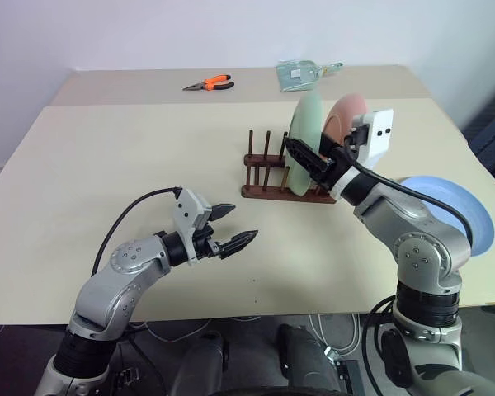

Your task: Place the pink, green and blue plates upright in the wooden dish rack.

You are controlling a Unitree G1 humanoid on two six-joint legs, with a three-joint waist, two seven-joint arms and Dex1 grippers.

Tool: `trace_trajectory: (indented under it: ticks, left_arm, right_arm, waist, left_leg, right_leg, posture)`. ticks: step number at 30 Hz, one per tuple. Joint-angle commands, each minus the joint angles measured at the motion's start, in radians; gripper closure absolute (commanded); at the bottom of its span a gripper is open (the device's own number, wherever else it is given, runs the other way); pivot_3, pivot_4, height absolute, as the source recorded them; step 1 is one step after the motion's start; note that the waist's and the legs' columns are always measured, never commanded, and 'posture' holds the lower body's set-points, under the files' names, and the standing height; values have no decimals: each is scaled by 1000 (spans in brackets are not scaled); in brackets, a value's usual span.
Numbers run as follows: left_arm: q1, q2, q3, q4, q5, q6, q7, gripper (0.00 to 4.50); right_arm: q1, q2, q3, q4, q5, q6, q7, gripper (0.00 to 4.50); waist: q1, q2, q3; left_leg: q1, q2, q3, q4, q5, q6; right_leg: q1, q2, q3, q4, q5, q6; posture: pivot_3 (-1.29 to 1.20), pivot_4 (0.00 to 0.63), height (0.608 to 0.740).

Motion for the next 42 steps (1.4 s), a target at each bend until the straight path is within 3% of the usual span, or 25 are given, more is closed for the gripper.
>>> trace_trajectory:
  ticks: [1, 4, 7, 10, 13, 15, 18, 22, 25, 32, 39, 42]
  left_arm:
    - [-2, 4, 9, -27, 2, -5, -8, 387]
    - [-8, 5, -1, -19, 9, -8, -15, 387]
    - [-24, 3, -10, -1, 18, -14, -28, 387]
    - [-45, 3, -24, 24, 31, -23, -53, 387]
    - [-66, 4, -39, 47, 40, -34, -85, 387]
    - [-81, 3, -50, 61, 48, -44, -107, 387]
    - [-104, -7, -64, 79, 56, -50, -128, 387]
    - [-119, -15, -76, 86, 69, -52, -135, 387]
    - [-118, -17, -75, 77, 71, -46, -137, 387]
    - [-102, -10, -63, 56, 74, -37, -125, 387]
    - [-97, -9, -57, 57, 77, -41, -118, 387]
    - [-100, -12, -39, 82, 87, -59, -107, 387]
  right_arm:
    - [-29, -132, 62, -70, -155, -146, 95, 978]
    - [-14, -240, 31, -97, -208, -228, 168, 978]
    - [17, -321, -100, -106, -152, -229, 238, 978]
    - [144, -398, -310, -83, -62, -168, 326, 185]
    - [341, -438, -441, -84, -45, -136, 388, 35]
    - [473, -440, -452, -84, -81, -130, 399, 35]
    - [619, -440, -363, -33, -238, -195, 358, 35]
    - [638, -413, -256, 93, -395, -241, 249, 35]
    - [608, -407, -201, 204, -477, -256, 190, 872]
    - [543, -405, -173, 303, -531, -261, 175, 4401]
    - [361, -362, -291, 203, -468, -392, 118, 4467]
    - [148, -304, -342, 62, -253, -328, 130, 4467]
  waist:
    - [1, 0, 0]
    - [1, 0, 0]
    - [6, -1, 0]
    - [18, -2, 0]
    - [31, -3, 0]
    - [27, -2, 0]
    - [22, -2, -1]
    - [16, 0, -1]
    - [20, 0, -1]
    - [25, 0, -1]
    - [19, 3, 0]
    - [12, 4, 1]
  left_leg:
    - [0, 0, 0, 0, 0, 0]
    - [0, 0, 0, 0, 0, 0]
    - [0, 0, 0, 0, 0, 0]
    - [0, 0, 0, 1, 0, 0]
    - [0, 0, -1, 1, -1, 1]
    - [0, 0, 0, 1, -1, 2]
    - [1, 0, 2, 1, -1, 2]
    - [1, 1, 5, 2, -1, 1]
    - [2, 1, 5, 2, -1, 1]
    - [1, 0, 4, 2, -1, 2]
    - [1, 0, 4, 2, -1, 2]
    - [2, 0, 4, 2, -1, 2]
  right_leg:
    - [0, 0, 0, 0, 0, 0]
    - [0, 0, 0, -1, -2, 2]
    - [1, 0, 0, -1, -2, 2]
    - [3, -1, 0, -3, -2, 2]
    - [5, -2, -2, -3, -2, 1]
    - [5, -2, -1, -4, -2, 1]
    - [5, -2, -1, -3, -2, 2]
    - [5, -2, 1, -3, -3, 3]
    - [5, -2, 0, -3, -3, 3]
    - [5, -3, 0, -3, -2, 2]
    - [4, -3, 1, -3, -2, 3]
    - [4, -2, 1, -2, -3, 3]
  posture:
    - [0, 150, 740]
    - [0, 150, 740]
    - [0, 150, 740]
    - [0, 150, 740]
    - [0, 150, 740]
    - [0, 150, 740]
    - [0, 150, 740]
    - [0, 150, 740]
    - [0, 150, 740]
    - [0, 150, 740]
    - [0, 150, 740]
    - [0, 150, 740]
